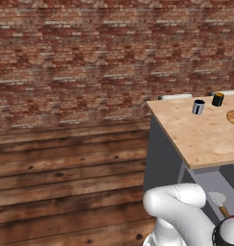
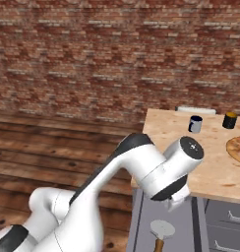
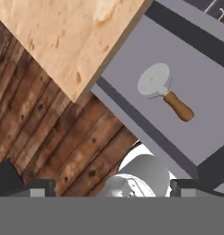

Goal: Take the pizza cutter from the drawer on the right and place it on the dining counter for cutting.

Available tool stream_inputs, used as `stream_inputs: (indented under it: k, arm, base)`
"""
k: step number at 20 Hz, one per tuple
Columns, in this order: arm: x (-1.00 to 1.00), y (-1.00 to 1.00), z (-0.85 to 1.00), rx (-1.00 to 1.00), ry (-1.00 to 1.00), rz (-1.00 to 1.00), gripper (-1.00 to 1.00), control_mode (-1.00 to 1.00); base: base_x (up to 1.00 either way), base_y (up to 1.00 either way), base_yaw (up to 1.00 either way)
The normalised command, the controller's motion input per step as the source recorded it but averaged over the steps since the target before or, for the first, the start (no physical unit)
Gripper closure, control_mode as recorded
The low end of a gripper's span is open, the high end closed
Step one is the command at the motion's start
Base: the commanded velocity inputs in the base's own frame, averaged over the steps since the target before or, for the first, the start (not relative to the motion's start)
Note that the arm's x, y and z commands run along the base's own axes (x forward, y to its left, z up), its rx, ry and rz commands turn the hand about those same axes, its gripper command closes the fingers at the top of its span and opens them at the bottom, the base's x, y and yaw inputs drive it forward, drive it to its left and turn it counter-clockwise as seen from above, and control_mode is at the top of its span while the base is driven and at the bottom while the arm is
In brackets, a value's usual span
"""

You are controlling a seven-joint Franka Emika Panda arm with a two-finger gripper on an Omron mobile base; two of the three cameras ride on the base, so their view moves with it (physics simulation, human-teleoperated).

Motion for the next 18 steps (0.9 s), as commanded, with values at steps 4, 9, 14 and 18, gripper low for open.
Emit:
stream_inputs:
  k: [4, 9, 14, 18]
  arm:
    - [0.57, -0.77, -0.72, 0.00, 0.19, 0.56, -1.00, -1.00]
    - [0.20, -0.76, -1.00, -0.09, 0.18, 0.61, -1.00, -1.00]
    - [0.12, -0.10, -0.91, -0.10, 0.17, 0.27, -1.00, -1.00]
    - [0.00, 0.09, -0.59, -0.04, 0.00, 0.00, -1.00, -1.00]
  base:
    - [0.00, 0.00, 0.00]
    - [0.00, 0.00, 0.00]
    - [0.00, 0.00, 0.00]
    - [0.00, 0.00, 0.00]
